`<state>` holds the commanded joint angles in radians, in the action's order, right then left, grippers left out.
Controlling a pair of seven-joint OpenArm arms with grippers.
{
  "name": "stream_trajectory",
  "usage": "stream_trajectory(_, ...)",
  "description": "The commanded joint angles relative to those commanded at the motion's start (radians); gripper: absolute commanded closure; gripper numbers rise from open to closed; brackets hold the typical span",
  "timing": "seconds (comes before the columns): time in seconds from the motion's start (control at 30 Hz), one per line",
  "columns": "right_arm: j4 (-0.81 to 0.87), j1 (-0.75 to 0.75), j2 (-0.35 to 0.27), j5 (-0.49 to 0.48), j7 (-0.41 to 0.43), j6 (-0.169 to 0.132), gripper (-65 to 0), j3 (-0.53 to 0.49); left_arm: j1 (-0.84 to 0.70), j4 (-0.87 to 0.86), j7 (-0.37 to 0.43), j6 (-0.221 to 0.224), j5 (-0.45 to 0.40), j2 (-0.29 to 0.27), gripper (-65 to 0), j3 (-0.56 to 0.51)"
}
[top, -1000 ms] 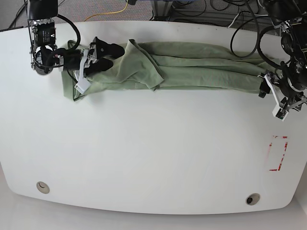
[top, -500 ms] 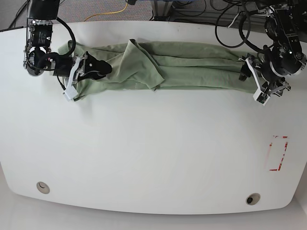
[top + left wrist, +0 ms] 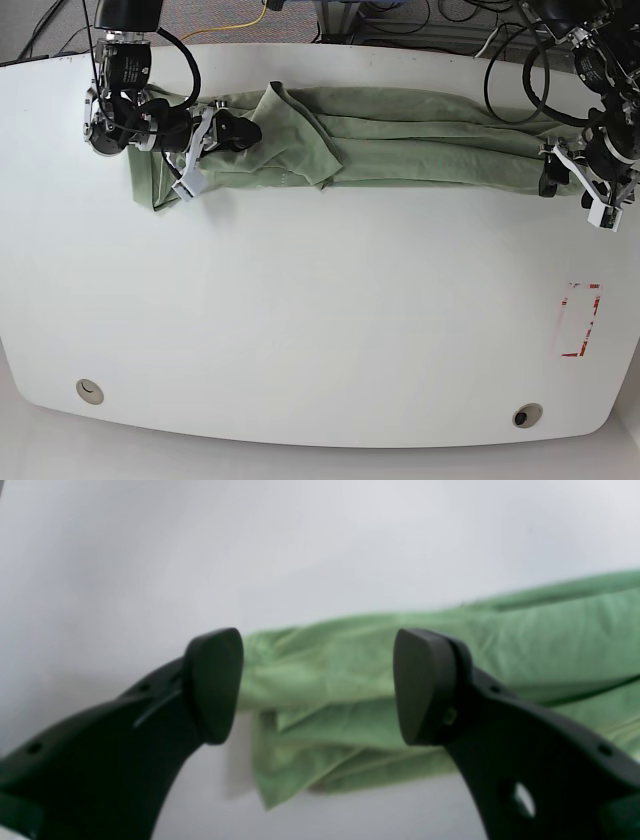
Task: Layout the t-shirt on the table in an organized manner, then fold the t-shirt properly
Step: 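Release the shirt end with the left gripper and reposition it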
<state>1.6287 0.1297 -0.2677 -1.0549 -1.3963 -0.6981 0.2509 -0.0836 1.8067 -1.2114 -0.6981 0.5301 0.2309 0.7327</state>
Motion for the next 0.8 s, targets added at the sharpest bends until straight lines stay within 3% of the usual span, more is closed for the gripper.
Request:
stream_trajectory(0.13,-0.002,0.000,0.005,0.054,0.000,0.000,-9.4,0.000,0.029,-0.100,0.000,0.000,0.034,0.041,-44.4,0.025)
stream_trajectory(0.5,-0.003,-0.002,0.003,0.123,0.016,0.000,-9.4,0.000,0.034,-0.422,0.002,0.000,0.241,0.169,-44.7,0.055)
stream_trajectory(0.63,-0.003,-0.002,0.003,0.123,0.016,0.000,-9.2,0.000,0.035,-0.463,0.002,0.000,0.258,0.193,-44.9,0.029)
stream_trajectory(0.8,-0.003,0.000,0.003,0.118,0.016,0.000,-9.0,0.000,0.037,-0.500,0.005,0.000,0.256,0.213,-51.8,-0.014)
